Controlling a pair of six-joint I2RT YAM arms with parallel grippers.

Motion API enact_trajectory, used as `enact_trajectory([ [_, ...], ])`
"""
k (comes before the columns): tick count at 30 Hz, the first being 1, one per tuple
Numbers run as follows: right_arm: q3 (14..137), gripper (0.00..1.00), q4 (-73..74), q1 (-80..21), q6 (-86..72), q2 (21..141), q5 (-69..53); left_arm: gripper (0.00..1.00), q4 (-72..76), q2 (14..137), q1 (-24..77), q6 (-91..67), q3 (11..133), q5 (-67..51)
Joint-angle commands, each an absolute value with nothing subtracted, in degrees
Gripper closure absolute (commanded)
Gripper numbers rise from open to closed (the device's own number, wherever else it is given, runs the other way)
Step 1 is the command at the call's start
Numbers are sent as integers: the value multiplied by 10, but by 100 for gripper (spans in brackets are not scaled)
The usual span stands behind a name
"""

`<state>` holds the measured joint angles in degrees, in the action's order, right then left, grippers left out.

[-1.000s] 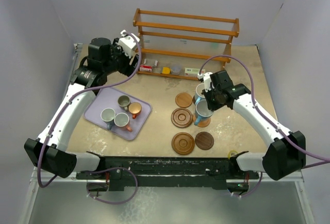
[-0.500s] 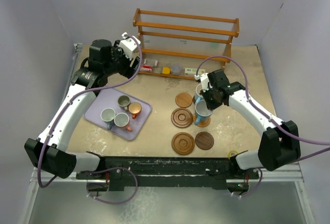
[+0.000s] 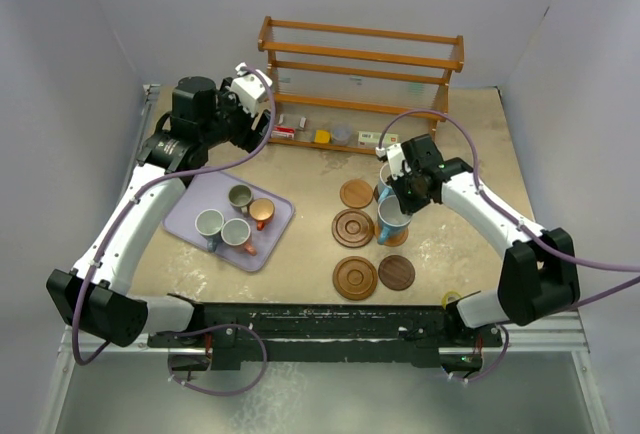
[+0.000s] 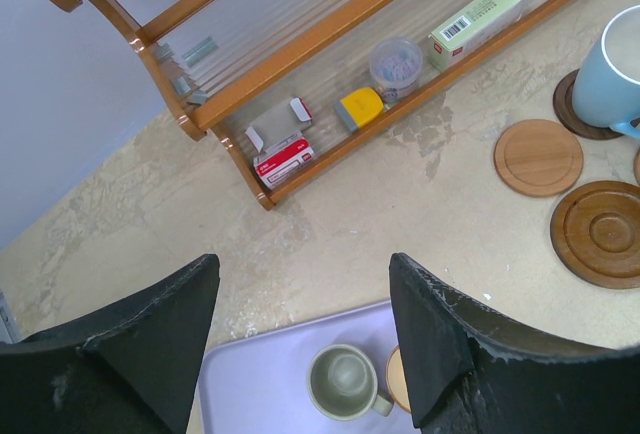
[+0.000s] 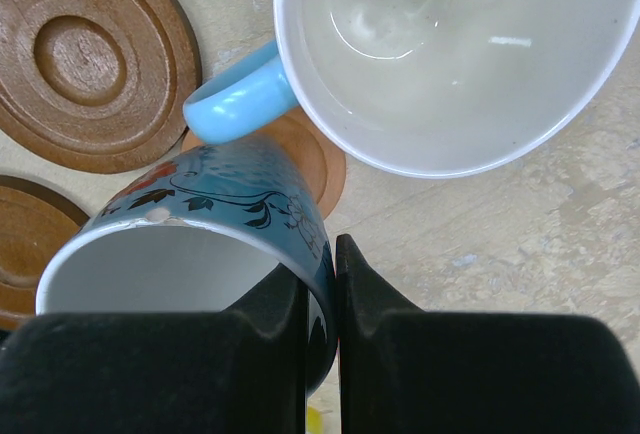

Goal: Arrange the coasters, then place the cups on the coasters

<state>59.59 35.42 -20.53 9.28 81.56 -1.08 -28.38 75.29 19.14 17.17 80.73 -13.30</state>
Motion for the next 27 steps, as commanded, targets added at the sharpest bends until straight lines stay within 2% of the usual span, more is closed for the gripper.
enact_trajectory([
  [1,603,100,346,-201,101,823,-22,34,-264,733,187,180,804,-145],
  [13,596,98,344,-199,109,829,-20,33,-267,730,187,184,803,-145],
  [21,592,91,346,-198,112,830,-15,33,-269,725,187,191,796,-141],
  [27,594,79,352,-198,108,824,-9,33,-269,714,187,203,781,-122],
])
